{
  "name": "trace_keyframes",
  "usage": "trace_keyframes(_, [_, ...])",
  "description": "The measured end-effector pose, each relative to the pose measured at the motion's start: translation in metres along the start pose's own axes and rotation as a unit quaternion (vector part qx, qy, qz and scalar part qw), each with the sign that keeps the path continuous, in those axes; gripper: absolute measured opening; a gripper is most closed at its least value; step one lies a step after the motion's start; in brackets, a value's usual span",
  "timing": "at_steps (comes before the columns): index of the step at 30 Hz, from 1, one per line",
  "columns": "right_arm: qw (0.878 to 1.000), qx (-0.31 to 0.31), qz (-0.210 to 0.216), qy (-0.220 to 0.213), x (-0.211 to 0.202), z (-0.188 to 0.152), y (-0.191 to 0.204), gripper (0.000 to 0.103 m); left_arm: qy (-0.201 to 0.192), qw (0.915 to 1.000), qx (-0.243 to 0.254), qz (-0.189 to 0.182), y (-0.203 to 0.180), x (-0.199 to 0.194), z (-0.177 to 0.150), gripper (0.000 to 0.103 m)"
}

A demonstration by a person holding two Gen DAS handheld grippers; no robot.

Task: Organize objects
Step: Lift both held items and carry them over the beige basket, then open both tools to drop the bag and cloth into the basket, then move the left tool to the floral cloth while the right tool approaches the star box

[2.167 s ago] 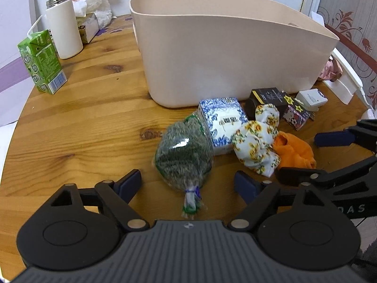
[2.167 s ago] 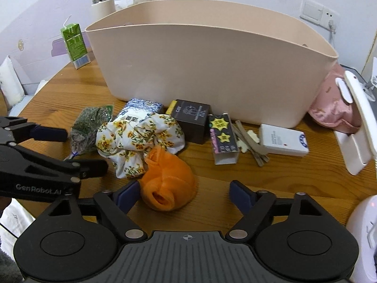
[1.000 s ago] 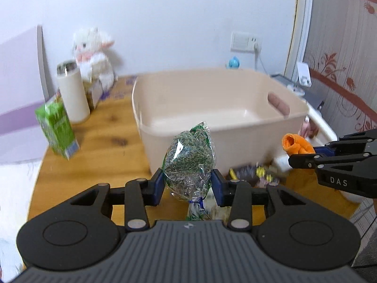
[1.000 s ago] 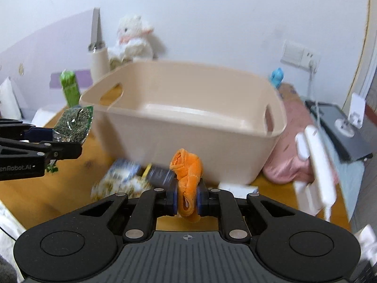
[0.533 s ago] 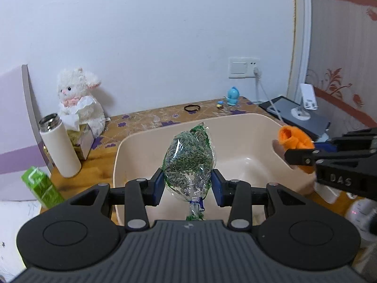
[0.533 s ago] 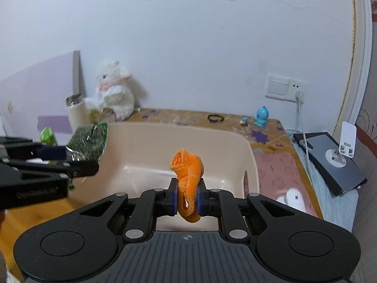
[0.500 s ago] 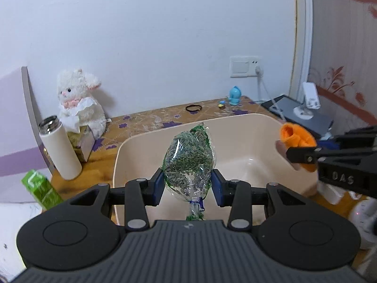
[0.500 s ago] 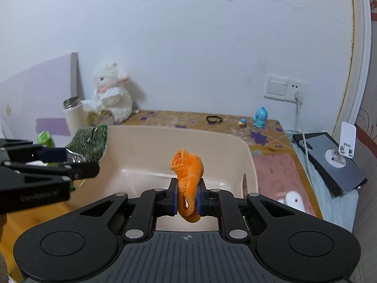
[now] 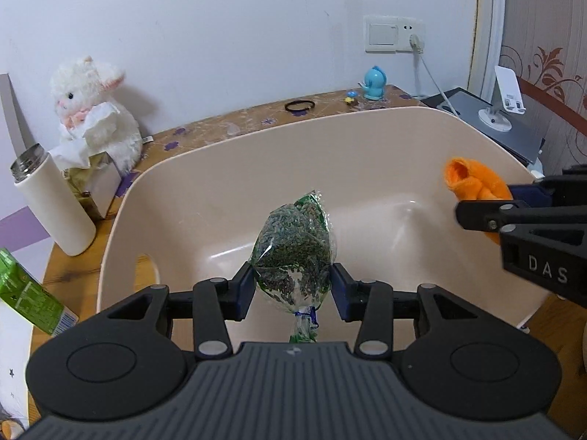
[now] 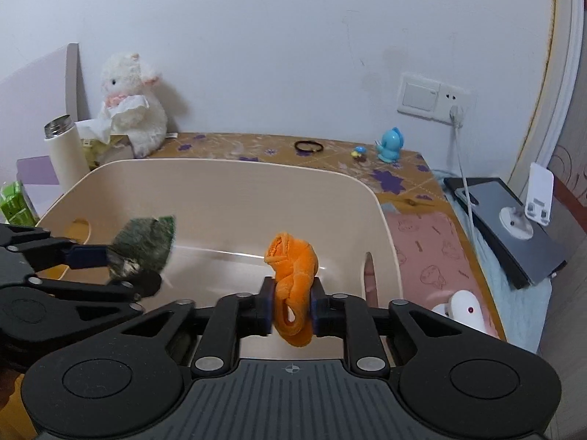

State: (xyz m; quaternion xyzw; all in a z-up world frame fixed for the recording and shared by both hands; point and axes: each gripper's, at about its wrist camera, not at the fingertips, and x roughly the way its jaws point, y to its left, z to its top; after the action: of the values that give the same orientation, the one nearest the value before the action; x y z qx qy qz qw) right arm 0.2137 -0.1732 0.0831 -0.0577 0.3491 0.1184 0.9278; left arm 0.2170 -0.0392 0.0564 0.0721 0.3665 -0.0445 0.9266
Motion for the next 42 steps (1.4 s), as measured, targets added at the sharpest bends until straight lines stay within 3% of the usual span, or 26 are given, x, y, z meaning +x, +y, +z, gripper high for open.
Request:
trace_keyframes(1, [1.0, 0.001, 0.007, -0.003, -0.003, 0.0, -0.001, 0.046, -0.004, 1.0, 0.0, 0.0, -0.001, -0.003, 0.0, 0.053])
trace_keyframes(3, [1.0, 0.007, 0.015, -0.011, -0.01, 0.0, -0.003, 0.054, -0.021, 0.9998, 0.0, 0.0, -0.004, -0.016, 0.0, 0.076])
trace_keyframes(5, [1.0, 0.012, 0.012, -0.021, -0.02, -0.001, -0.006, 0.058, -0.043, 0.999, 0.006, 0.01, -0.007, -0.032, -0.001, 0.079])
trace_keyframes(9, [0.999, 0.029, 0.021, -0.03, -0.041, -0.004, -0.014, 0.069, -0.06, 0.998, 0.011, 0.016, -0.009, -0.058, -0.006, 0.094])
trace_keyframes(17, [1.0, 0.004, 0.015, -0.014, -0.069, -0.034, -0.015, 0.076, -0.05, 0.9987, -0.01, 0.004, -0.005, -0.088, -0.033, 0.094])
trace_keyframes(25, [0.999, -0.015, 0.023, 0.033, -0.064, -0.073, -0.008, 0.076, -0.035, 0.9993, -0.008, 0.0, -0.004, -0.106, -0.073, 0.094])
trace_keyframes(37, [0.992, -0.027, 0.072, 0.096, -0.04, -0.11, 0.016, 0.076, 0.038, 0.9986, -0.019, -0.032, -0.004, -0.083, -0.114, 0.093])
trace_keyframes(42, [0.99, -0.029, 0.087, 0.111, -0.028, -0.112, 0.02, 0.074, 0.056, 0.9975, -0.005, -0.043, -0.005, -0.074, -0.119, 0.08])
